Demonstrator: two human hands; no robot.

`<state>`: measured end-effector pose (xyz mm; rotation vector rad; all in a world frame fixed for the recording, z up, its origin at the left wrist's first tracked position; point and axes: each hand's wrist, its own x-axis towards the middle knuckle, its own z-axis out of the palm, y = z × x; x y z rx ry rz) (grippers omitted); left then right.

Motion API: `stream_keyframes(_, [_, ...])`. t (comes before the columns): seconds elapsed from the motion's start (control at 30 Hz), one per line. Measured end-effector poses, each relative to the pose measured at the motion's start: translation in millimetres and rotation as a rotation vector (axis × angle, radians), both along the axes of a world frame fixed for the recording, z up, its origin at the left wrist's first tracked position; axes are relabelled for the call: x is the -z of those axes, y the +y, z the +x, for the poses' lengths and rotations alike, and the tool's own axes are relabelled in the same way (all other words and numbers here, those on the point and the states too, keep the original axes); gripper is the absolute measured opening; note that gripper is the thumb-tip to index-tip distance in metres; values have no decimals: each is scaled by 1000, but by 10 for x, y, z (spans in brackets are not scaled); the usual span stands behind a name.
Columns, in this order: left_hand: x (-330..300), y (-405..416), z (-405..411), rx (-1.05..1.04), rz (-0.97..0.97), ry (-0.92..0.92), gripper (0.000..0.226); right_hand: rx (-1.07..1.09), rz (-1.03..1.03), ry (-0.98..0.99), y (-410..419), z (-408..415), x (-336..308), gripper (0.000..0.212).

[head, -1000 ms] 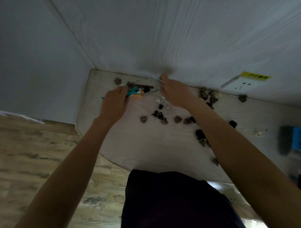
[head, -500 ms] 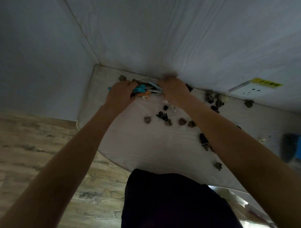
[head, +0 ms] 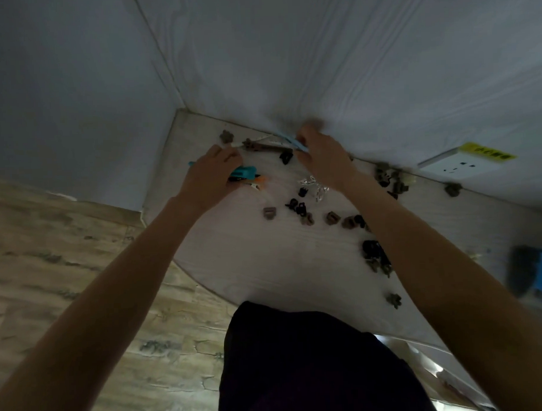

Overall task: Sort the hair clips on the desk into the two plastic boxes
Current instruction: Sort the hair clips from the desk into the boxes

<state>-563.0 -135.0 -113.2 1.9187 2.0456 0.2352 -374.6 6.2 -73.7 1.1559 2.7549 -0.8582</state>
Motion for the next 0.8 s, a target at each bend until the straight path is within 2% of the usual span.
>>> stream_keyframes(0.1, [-28,18,7,2,-11,-10,33,-85,163,-27,-44,-245,55,29])
stream_keyframes(0.2, [-34,31,-13,18,-8,-13,40,-165,337,-137,-71,-464,97,42])
stream_keyframes(0.27, [-22,30,-40,42,-8,0,42,-191,403,-132,-90,-544,137,44])
stream_keyframes(0.37, [-14,20,-66,32,-40,8,41,-188,409,-99,-116,-578,188,45])
stream_keyframes(0.5, [-14,-6,-50,-21,-59,-3,41,-214,410,-176,-149,-598,246,61])
stream_keyframes(0.57, [-15,-14,-30,-44,-75,9,43,-210,334,-294,-196,-599,319,64])
stream_keyframes(0.7, [14,-67,-9,-52,-64,30,44,-130,416,-380,-253,-620,360,49])
stream_keyframes(0.73, [22,-83,-3,-54,-60,29,44,-124,382,-383,-250,-613,354,46])
stream_keyframes(0.8, [26,-107,18,-75,-58,28,42,-199,355,-360,-243,-604,361,41])
